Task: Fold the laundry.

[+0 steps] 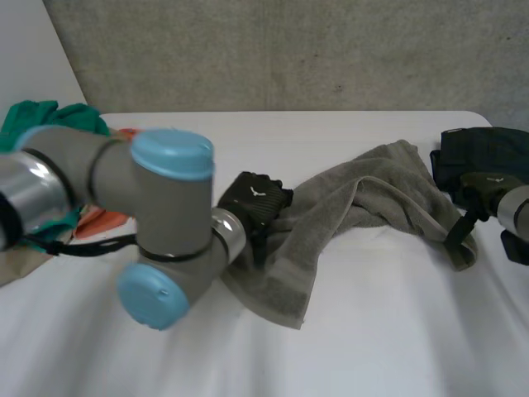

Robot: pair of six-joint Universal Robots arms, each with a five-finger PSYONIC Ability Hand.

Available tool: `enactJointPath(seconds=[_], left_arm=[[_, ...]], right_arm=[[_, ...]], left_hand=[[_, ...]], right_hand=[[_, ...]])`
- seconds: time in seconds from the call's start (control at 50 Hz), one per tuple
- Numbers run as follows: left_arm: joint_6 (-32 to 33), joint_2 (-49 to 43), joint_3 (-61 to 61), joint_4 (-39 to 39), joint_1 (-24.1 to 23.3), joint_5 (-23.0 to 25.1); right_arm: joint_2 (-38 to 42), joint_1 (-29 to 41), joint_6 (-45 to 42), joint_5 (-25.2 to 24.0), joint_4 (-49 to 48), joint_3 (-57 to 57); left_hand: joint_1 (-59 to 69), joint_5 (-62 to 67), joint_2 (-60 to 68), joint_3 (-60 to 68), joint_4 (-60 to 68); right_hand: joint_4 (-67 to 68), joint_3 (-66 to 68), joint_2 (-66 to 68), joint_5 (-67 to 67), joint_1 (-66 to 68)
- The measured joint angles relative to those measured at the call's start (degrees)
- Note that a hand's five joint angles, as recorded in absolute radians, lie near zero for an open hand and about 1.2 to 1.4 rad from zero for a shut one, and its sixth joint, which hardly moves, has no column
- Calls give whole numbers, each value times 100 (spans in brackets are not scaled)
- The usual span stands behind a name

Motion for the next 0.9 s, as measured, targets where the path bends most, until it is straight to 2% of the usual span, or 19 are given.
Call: enactJointPath(seconds=[0.08,0.2,0.26,0.28,0.32,0.34,0.38,0.4,0.44,0.52,0.62,0.72,0.84,0.86,0.88,0.9], left_arm=[[6,-431,271,145,-179,-343],[8,-868,654,69,-308,-461],[17,-1059,889,-38,-380,-452],[22,-1108,967,-75,-408,-452],[31,-1172,1074,-133,-448,-456],[42,-1217,1173,-182,-483,-467],[59,-1264,1292,-238,-521,-487],[59,-1264,1292,-238,-521,-487],[89,-1316,1426,-295,-556,-515],[156,-1402,1597,-369,-582,-540],[269,-1554,1834,-598,-598,-584],[311,-1483,1940,-876,-533,-800],[302,-877,1603,-1022,-306,-1035],[293,-772,1506,-1027,-275,-1026],[284,-677,1414,-1031,-250,-1012],[265,-505,1228,-1029,-210,-965]], right_arm=[[189,27,6,-19,-560,223],[431,107,-26,3,-965,281],[571,134,-49,8,-1128,253],[614,137,-57,9,-1178,241],[648,134,-66,8,-1228,226],[669,129,-73,0,-1270,220],[644,119,-81,-32,-1302,221],[644,119,-81,-32,-1302,221],[536,106,-98,-109,-1287,260],[207,95,-182,-305,-1169,376],[-552,62,-615,-754,-795,630],[-1063,13,-1233,-1029,-388,707],[-1425,-80,-2038,-1140,203,634],[-1445,-93,-2128,-1140,270,617],[-1453,-104,-2184,-1139,312,608],[-1462,-127,-2295,-1137,384,591]], left_hand=[[0,0,0,0,0],[0,0,0,0,0],[0,0,0,0,0],[1,13,17,16,11],[139,181,173,194,186],[449,441,433,467,453],[1769,1546,1649,1681,1609],[1769,1546,1649,1681,1609],[2686,2590,2674,2698,2674],[3241,3248,3321,3346,3334],[4648,4615,4701,4698,4718],[4658,4703,4858,4856,4870],[4568,4604,4697,4715,4697],[3683,3812,3742,3898,3864],[3683,3812,3742,3898,3864],[2112,2483,2397,2449,2521]], right_hand=[[0,3,0,33,0],[344,394,363,405,182],[1582,1624,1591,1639,1539],[2562,2607,2739,2602,2678],[4052,4071,4168,4079,4086],[4816,4823,4918,4831,4884],[5382,5357,5375,5318,5099],[5382,5357,5375,5318,5099],[5461,5432,5375,5335,5099],[5469,5432,5375,5335,5099],[5470,5432,5375,5336,5099],[5470,5432,5375,5336,5099],[5470,5432,5375,5337,5099],[5470,5432,5375,5337,5099],[5470,5432,5375,5337,5099],[5470,5432,5375,5337,5099]])
